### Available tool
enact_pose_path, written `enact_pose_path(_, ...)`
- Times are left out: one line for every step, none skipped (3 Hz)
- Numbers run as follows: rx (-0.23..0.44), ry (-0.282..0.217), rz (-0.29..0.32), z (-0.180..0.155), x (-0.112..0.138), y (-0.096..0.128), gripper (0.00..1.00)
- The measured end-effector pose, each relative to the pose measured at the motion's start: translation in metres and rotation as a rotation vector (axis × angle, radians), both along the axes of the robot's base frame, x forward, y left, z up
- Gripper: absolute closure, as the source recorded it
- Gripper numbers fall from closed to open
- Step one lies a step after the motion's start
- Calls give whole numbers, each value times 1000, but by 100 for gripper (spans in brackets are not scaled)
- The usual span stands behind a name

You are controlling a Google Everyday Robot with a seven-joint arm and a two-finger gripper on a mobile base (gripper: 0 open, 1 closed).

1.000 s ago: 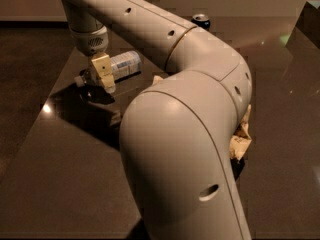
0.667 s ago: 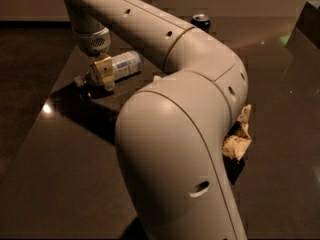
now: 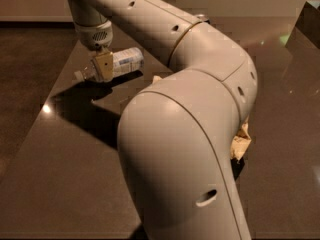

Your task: Place blue plastic bottle upright

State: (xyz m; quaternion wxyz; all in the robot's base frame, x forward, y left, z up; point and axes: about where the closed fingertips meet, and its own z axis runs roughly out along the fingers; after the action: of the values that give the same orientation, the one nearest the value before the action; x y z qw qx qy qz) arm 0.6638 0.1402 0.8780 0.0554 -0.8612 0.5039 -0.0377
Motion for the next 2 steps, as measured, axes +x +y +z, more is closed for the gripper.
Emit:
enact_pose_path(126,-6,-36,39,-17,0,96)
enact_pose_path(304,41,-76,81,-44,5,100)
